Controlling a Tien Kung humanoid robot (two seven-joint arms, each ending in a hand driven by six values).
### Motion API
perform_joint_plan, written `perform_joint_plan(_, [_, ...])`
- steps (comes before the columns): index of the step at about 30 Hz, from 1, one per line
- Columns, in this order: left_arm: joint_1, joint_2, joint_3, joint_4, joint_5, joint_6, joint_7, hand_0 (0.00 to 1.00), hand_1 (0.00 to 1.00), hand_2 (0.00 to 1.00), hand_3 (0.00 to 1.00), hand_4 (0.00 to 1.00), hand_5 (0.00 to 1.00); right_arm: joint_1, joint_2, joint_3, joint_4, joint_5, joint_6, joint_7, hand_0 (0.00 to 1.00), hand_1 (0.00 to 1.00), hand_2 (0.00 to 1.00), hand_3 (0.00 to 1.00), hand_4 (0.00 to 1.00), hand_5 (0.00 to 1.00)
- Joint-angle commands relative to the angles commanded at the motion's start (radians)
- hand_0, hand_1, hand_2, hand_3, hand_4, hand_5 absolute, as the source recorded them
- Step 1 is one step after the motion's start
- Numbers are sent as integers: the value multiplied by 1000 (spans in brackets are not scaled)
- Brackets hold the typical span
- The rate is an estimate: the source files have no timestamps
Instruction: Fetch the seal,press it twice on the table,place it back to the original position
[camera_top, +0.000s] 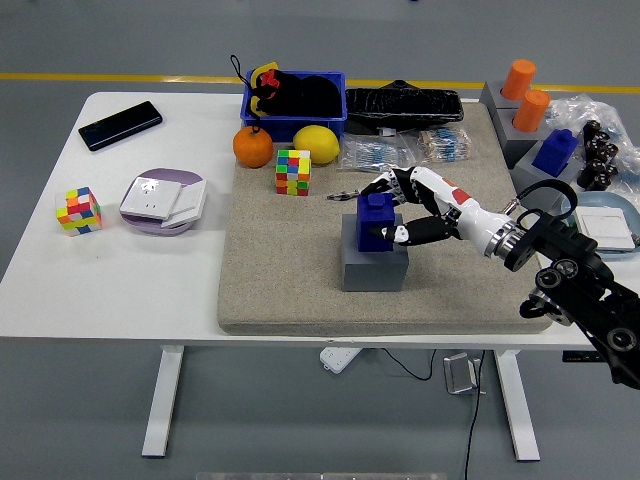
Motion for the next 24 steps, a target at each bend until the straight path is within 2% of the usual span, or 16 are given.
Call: perform_joint_plan(24, [-2, 5, 0, -2, 5, -1, 2, 725, 696, 682, 750, 697, 250, 29, -8, -16, -23, -16, 5, 10, 588, 449, 451, 485, 724, 2])
